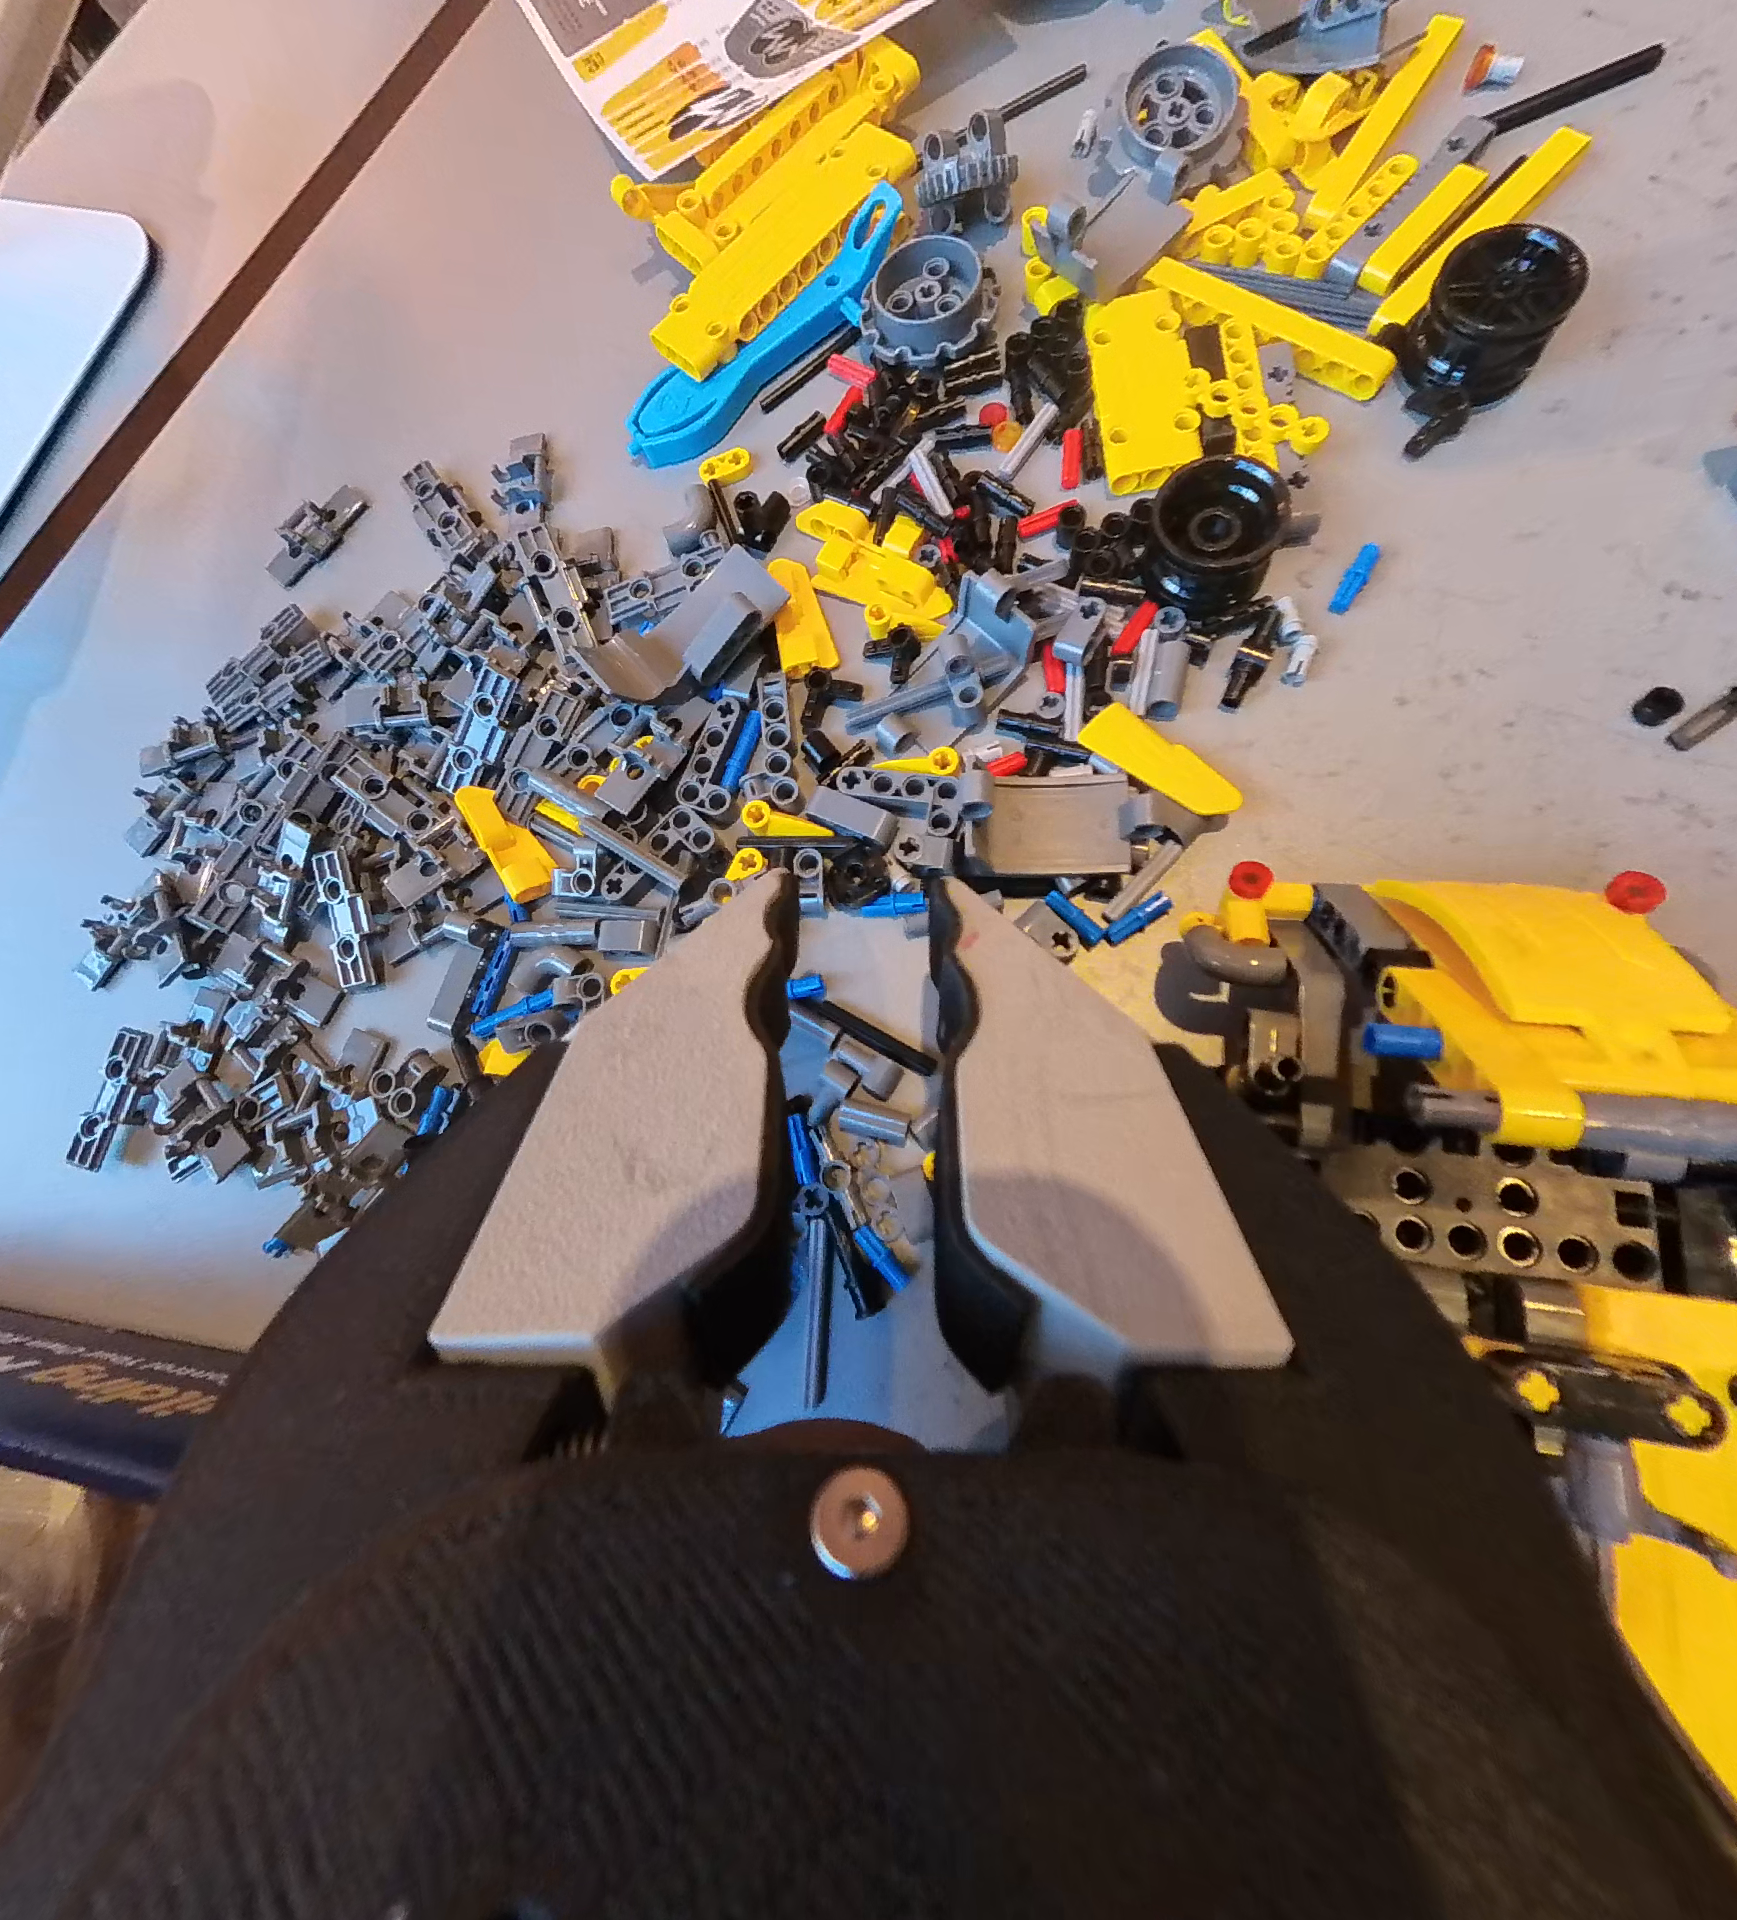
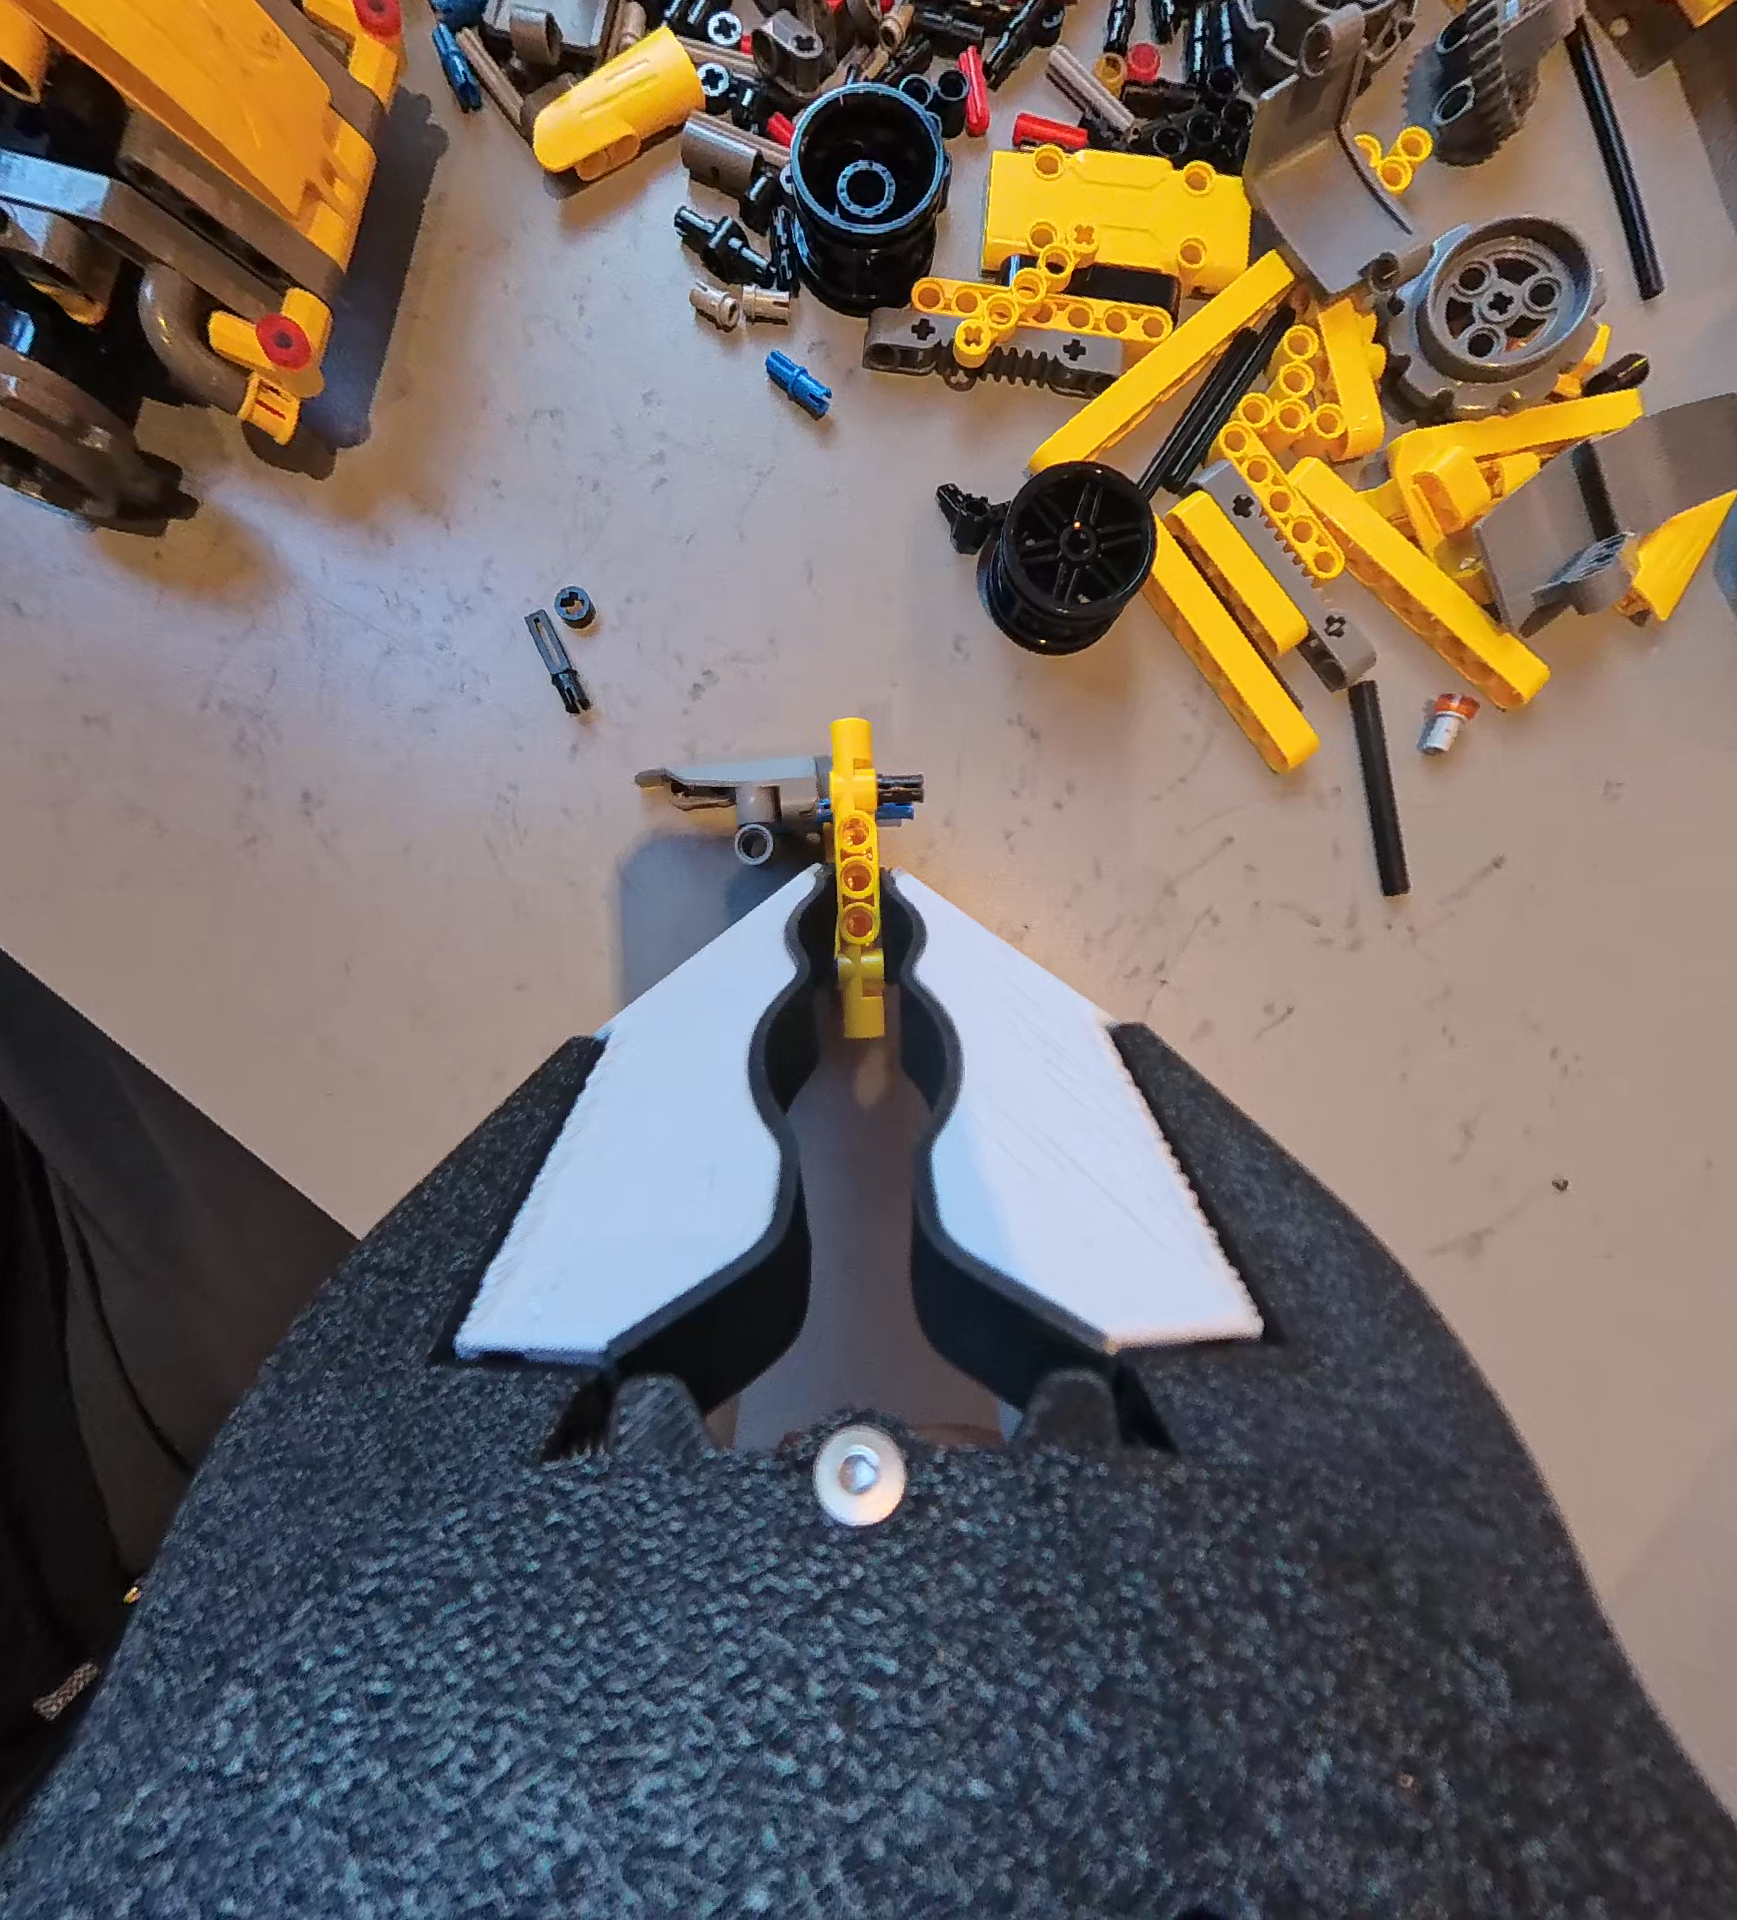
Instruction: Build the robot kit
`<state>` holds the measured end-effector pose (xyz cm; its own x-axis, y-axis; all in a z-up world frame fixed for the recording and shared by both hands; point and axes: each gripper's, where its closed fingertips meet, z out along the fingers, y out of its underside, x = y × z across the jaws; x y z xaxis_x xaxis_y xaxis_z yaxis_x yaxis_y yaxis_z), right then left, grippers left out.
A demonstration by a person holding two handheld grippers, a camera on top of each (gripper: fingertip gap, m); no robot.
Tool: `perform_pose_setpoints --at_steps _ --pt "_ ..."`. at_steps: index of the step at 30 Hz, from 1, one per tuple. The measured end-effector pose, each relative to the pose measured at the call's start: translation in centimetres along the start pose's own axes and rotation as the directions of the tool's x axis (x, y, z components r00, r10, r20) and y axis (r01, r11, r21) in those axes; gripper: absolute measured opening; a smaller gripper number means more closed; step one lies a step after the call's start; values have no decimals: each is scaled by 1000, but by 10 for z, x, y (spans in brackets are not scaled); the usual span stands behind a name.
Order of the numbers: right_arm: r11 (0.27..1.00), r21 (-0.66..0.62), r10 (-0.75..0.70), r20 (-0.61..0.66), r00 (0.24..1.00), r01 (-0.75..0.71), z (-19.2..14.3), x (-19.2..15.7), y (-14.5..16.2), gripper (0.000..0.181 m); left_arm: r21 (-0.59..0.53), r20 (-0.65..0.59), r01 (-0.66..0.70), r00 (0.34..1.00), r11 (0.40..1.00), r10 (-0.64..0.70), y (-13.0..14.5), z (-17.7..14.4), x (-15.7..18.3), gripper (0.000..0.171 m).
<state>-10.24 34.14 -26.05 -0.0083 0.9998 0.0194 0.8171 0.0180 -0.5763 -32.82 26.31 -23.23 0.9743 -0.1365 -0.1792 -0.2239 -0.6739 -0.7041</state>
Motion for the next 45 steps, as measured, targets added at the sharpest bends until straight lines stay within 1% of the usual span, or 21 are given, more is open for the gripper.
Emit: perform_pose_setpoints --at_steps 21,25,28,30,32,35,39,41,45 --pt "1000 25 12 3 1000 -12 -3 0 0 9 -1 0 0 1000 1000 0 0 0 0 23" --pt "996 77 48 8 999 -48 -10 4 -9 16 13 4 11 1000 1000 -11 -3 -4 -3 23" --pt "987 144 75 -27 997 -71 -22 13 -15 19 36 4 19 1000 999 -19 -7 -8 -4 23" --pt "979 184 102 -42 994 -92 -28 20 -15 20 32 5 18 1000 999 -18 -6 -7 -4 23" --pt "970 213 129 -25 991 -121 -32 21 -13 23 15 7 18 1000 1000 -18 -3 -3 -5 23" --pt "968 207 143 21 990 -144 -31 16 -4 30 8 9 23 1000 1000 -23 -1 -1 -6 24" --pt "976 187 107 26 994 -110 -26 10 3 31 15 19 16 1000 1000 -16 -3 -5 -7 23" --pt "972 204 109 49 993 -116 -24 6 3 32 29 23 17 1000 999 -17 -6 -7 -7 23" --pt "959 249 122 77 990 -137 -25 3 3 39 31 33 16 999 999 -17 -7 -11 -10 23"
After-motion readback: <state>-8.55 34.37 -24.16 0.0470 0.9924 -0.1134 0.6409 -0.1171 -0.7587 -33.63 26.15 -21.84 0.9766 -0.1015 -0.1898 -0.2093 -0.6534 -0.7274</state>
